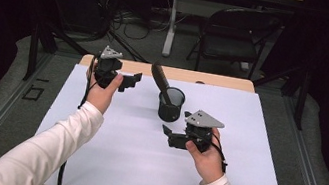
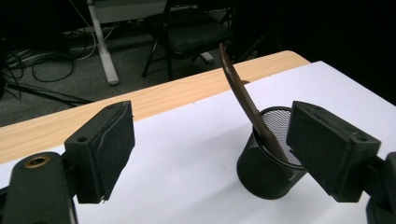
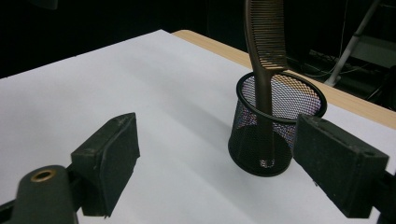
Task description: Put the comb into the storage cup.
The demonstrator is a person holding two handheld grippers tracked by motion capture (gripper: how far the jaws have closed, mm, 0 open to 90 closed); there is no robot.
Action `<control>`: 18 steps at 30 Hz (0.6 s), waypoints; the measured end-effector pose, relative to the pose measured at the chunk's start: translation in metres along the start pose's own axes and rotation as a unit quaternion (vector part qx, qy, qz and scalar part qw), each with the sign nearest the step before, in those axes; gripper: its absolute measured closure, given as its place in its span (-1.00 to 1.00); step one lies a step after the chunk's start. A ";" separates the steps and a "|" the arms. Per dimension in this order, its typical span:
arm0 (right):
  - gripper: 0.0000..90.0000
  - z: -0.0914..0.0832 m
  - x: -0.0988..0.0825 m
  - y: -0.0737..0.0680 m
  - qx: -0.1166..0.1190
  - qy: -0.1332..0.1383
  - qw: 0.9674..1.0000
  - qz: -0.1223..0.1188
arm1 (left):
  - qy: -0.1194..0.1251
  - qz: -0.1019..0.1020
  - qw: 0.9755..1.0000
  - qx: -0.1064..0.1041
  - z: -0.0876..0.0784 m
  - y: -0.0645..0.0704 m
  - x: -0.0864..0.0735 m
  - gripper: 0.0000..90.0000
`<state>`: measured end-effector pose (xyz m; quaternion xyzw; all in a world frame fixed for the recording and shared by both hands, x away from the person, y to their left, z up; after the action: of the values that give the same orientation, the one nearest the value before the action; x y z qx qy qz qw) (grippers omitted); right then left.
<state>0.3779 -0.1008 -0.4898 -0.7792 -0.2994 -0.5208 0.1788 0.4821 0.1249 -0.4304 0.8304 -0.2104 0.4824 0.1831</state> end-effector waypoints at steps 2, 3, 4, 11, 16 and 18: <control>-0.68 0.000 0.000 0.000 0.000 0.000 1.000 0.000 | 0.003 0.002 1.000 -0.005 -0.002 0.000 0.000 -0.65; -0.68 -0.001 0.000 0.000 -0.001 -0.001 1.000 0.000 | 0.004 0.003 1.000 -0.005 -0.003 0.001 0.000 -0.65; -0.68 -0.001 0.000 0.000 -0.001 0.000 1.000 0.000 | 0.003 0.005 1.000 -0.005 -0.003 0.001 0.000 -0.65; -0.68 -0.002 0.001 0.001 -0.003 0.003 1.000 -0.001 | -0.005 0.012 1.000 -0.016 -0.007 0.003 -0.003 -0.65; -0.68 -0.003 0.001 0.000 -0.004 0.001 1.000 -0.002 | -0.004 0.018 1.000 -0.025 -0.010 0.006 -0.002 -0.65; -0.68 -0.004 0.001 0.000 -0.004 0.002 1.000 -0.002 | -0.006 0.020 0.999 -0.028 -0.011 0.007 -0.002 -0.65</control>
<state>0.3755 -0.1026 -0.4874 -0.7781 -0.2983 -0.5243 0.1752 0.4694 0.1246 -0.4263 0.8232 -0.2419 0.4750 0.1952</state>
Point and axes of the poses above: each handheld gripper's, and its own axes: z roughly forward along the jaws, x roughly out of its top, y roughly to its right, the point moved 6 cm from there along z, roughly forward along the jaws, and after that the axes turned 1 degree about -x, right-handed, at the moved point
